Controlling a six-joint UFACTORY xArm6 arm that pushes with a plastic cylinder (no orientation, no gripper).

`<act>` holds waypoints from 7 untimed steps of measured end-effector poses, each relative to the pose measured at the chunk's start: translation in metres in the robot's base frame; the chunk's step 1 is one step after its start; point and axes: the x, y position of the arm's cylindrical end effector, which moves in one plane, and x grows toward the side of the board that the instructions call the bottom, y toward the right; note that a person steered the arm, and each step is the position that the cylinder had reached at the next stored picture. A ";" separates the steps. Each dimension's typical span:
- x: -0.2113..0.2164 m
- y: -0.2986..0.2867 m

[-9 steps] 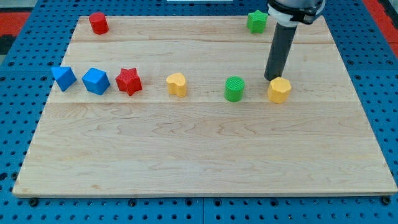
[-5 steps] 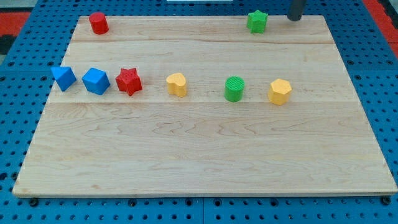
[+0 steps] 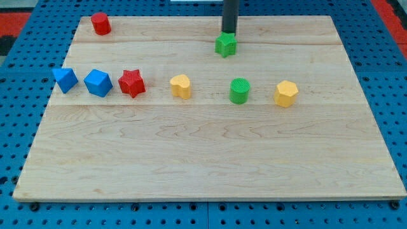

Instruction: Slide the green star towards the yellow hexagon

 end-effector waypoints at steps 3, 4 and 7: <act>0.048 -0.016; 0.065 0.066; -0.006 0.016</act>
